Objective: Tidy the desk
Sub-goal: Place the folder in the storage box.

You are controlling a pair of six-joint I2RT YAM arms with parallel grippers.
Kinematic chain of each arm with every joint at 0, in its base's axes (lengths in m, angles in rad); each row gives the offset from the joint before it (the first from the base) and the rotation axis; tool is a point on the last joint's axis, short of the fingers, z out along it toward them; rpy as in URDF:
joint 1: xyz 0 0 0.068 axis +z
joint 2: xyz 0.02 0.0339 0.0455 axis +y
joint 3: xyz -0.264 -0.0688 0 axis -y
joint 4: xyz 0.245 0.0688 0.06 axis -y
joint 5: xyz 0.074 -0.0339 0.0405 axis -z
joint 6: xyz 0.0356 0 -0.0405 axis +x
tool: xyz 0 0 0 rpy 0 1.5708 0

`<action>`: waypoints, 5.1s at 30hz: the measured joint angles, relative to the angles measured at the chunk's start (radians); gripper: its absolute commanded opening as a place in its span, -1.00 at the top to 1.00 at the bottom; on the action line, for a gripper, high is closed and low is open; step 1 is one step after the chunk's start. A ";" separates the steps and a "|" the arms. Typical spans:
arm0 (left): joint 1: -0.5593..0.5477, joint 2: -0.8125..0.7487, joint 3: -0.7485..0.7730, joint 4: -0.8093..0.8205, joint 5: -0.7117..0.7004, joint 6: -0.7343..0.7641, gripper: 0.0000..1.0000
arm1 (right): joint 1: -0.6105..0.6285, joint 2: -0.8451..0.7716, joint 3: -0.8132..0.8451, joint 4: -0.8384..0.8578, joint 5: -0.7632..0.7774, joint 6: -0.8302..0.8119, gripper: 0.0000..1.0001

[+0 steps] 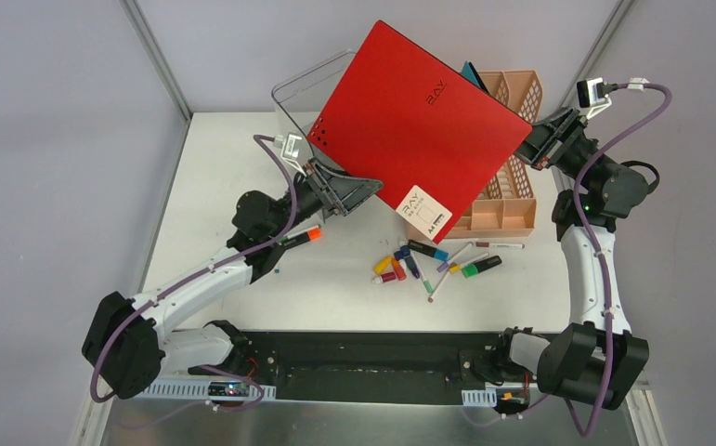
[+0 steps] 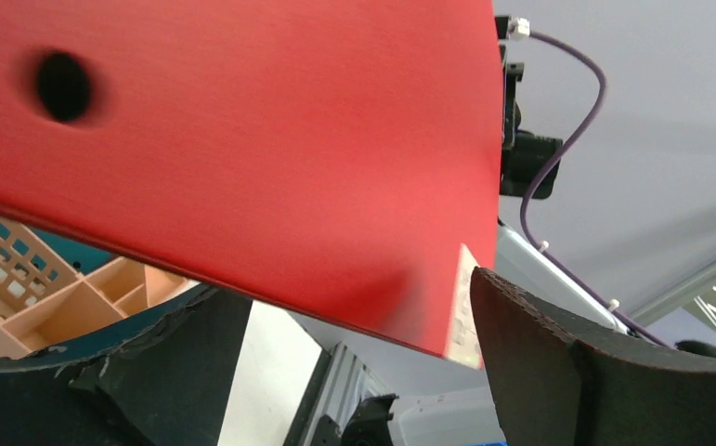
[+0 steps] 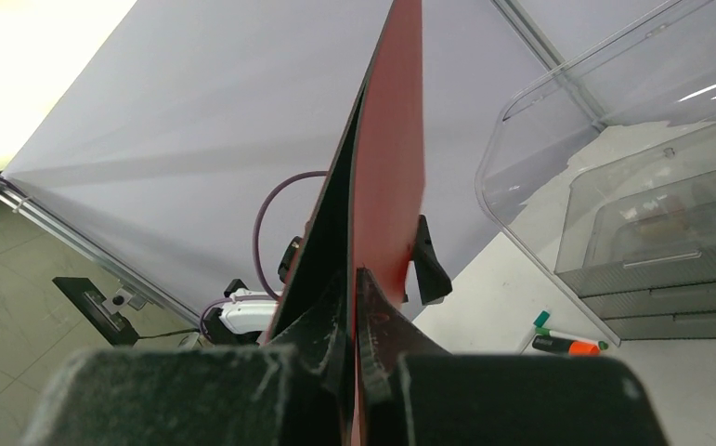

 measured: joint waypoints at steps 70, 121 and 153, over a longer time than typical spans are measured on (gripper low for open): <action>-0.395 0.253 0.546 -0.579 -0.852 1.075 1.00 | -0.229 -0.137 -0.027 -1.074 -0.101 -1.210 -0.98; -0.344 0.913 1.032 -0.566 -1.155 1.121 1.00 | -0.231 -0.178 -0.027 -1.111 -0.049 -1.262 -0.98; -0.296 1.015 1.062 -0.652 -0.990 1.011 -0.34 | -0.231 -0.177 -0.028 -1.111 -0.037 -1.269 -0.98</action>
